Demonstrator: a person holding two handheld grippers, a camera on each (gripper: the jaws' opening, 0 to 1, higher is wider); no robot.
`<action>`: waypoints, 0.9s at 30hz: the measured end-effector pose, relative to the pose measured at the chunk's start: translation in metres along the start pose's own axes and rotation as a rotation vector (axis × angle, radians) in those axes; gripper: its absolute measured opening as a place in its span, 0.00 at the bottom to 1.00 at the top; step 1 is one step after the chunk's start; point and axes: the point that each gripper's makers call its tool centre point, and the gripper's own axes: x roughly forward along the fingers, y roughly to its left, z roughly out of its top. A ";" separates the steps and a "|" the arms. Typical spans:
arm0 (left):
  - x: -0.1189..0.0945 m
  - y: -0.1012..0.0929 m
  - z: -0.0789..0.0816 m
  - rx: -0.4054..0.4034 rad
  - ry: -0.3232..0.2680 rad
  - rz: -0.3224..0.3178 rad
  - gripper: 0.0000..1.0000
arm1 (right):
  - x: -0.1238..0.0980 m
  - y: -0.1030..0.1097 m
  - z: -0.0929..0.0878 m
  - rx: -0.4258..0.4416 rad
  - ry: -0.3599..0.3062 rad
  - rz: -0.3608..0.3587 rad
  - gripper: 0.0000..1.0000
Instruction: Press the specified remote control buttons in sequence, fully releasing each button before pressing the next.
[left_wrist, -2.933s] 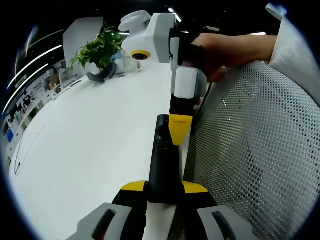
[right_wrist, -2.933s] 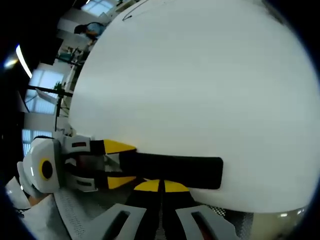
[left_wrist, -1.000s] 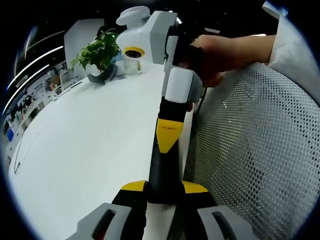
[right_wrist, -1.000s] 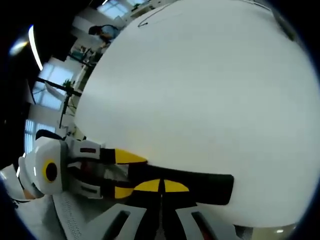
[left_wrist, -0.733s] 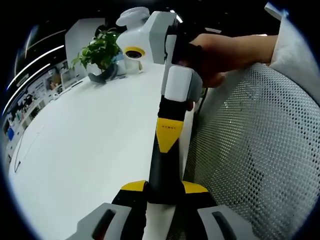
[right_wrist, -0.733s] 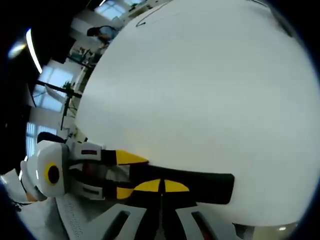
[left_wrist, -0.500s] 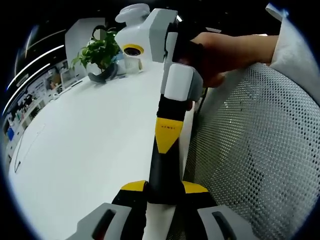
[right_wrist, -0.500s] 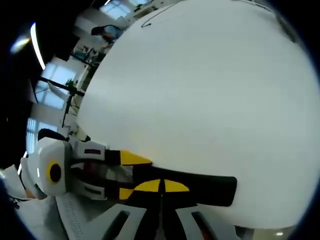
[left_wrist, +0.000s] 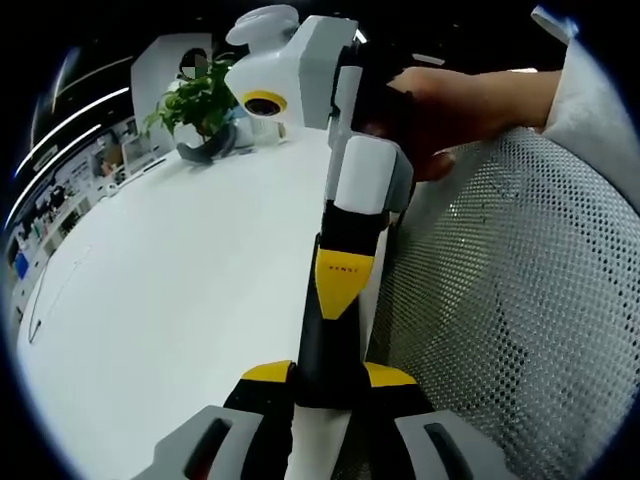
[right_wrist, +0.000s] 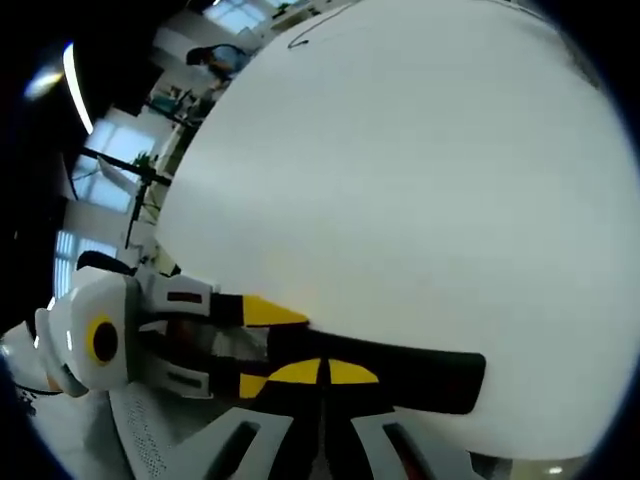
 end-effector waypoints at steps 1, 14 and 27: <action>0.000 0.000 0.000 -0.003 0.002 0.001 0.25 | 0.000 0.000 0.000 -0.004 0.000 -0.003 0.00; 0.000 0.000 0.000 -0.003 0.000 0.005 0.25 | 0.001 -0.002 0.001 0.015 -0.003 0.002 0.00; -0.001 0.000 0.000 0.000 -0.011 0.000 0.25 | 0.001 0.001 0.001 -0.009 0.006 0.008 0.00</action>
